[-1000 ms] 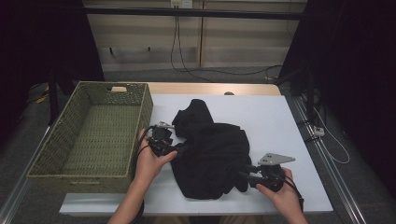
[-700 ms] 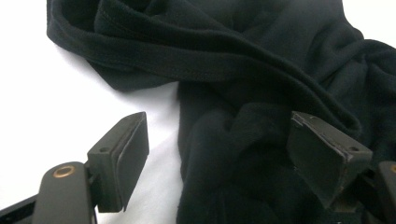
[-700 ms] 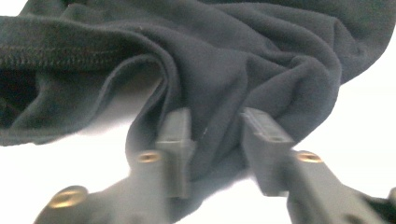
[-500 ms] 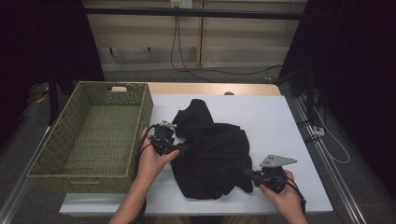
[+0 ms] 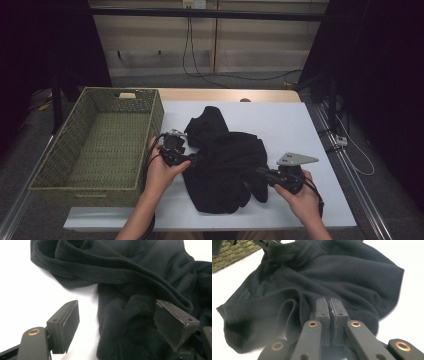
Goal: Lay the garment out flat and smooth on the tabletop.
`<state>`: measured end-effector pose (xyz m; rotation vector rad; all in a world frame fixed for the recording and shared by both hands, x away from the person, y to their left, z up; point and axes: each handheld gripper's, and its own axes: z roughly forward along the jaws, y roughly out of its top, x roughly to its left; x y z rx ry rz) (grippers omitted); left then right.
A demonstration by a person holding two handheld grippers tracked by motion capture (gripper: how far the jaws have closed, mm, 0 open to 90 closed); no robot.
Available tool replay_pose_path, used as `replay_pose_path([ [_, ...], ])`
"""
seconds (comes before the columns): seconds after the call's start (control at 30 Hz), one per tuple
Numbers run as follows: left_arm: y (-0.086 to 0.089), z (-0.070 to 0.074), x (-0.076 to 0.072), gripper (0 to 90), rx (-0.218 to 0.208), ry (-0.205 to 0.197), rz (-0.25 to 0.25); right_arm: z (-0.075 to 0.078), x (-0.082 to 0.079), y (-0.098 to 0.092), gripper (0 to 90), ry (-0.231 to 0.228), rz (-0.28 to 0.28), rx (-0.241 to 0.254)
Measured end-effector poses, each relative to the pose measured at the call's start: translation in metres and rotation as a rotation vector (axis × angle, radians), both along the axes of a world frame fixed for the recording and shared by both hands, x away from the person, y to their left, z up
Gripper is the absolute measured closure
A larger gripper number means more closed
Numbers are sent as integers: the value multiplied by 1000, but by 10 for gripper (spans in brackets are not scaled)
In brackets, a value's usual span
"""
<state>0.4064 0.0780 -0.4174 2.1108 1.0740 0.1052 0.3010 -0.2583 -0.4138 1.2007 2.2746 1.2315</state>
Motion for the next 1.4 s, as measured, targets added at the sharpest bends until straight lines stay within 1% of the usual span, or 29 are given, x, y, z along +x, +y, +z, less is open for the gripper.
replay_pose_path([
  [0.07,1,0,0,212,3,3,3,-4,8,13,870,2,25,-21],
  [0.13,2,-1,1,213,-1,5,2,-10,15,26,871,16,51,-32],
  [0.2,1,-1,1,212,-3,7,1,-16,22,38,873,27,70,-30],
  [0.27,1,-1,1,212,-3,6,0,-20,31,46,875,32,68,-13],
  [0.33,1,-2,1,212,-4,7,-1,-23,40,51,877,39,57,21],
  [0.4,1,-2,2,212,-2,11,-8,-24,47,54,878,45,53,27],
  [0.47,1,-3,2,212,1,12,-7,-24,53,55,878,44,41,46],
  [0.53,1,-3,2,212,-2,15,-7,-28,57,57,875,63,47,29],
  [0.57,1,-3,2,212,-2,15,-6,-33,60,58,869,100,60,13],
  [0.6,1,-3,2,211,-2,15,-7,-36,60,58,859,97,54,7],
  [0.63,1,-3,2,211,-3,14,-9,-36,59,57,835,93,47,18],
  [0.67,1,-3,2,211,-6,11,-7,-36,58,57,768,90,43,22],
  [0.7,2,-3,2,212,-6,11,-7,-35,56,55,658,84,28,31],
  [0.73,2,-3,2,211,-5,12,-6,-34,54,54,603,79,9,47],
  [0.8,2,-3,2,211,-3,13,-9,-31,49,49,562,56,19,43],
  [0.87,1,-3,1,207,-5,14,-12,-27,44,45,489,39,10,22],
  [0.9,1,-2,1,207,-7,15,-14,-25,41,42,458,36,6,21],
  [1.03,1,-2,1,199,-14,15,-15,-20,33,28,366,50,-12,60],
  [1.07,1,-2,1,198,-16,15,-16,-19,31,25,348,52,-19,76],
  [1.13,2,-2,2,196,-14,19,-16,-15,26,19,328,56,-18,81],
  [1.17,2,-3,2,195,-12,18,-14,-13,23,17,313,66,-12,86],
  [1.2,2,-3,2,194,-10,19,-15,-13,20,16,317,77,-6,86],
  [1.23,2,-3,2,194,-12,21,-15,-14,16,14,323,78,1,78],
  [1.3,2,-2,2,194,-13,19,-11,-18,10,14,389,79,30,46],
  [1.37,2,-2,2,194,-17,17,-9,-24,5,16,415,83,73,-9],
  [1.4,2,-1,1,194,-13,14,-8,-27,4,18,438,93,93,-33],
])
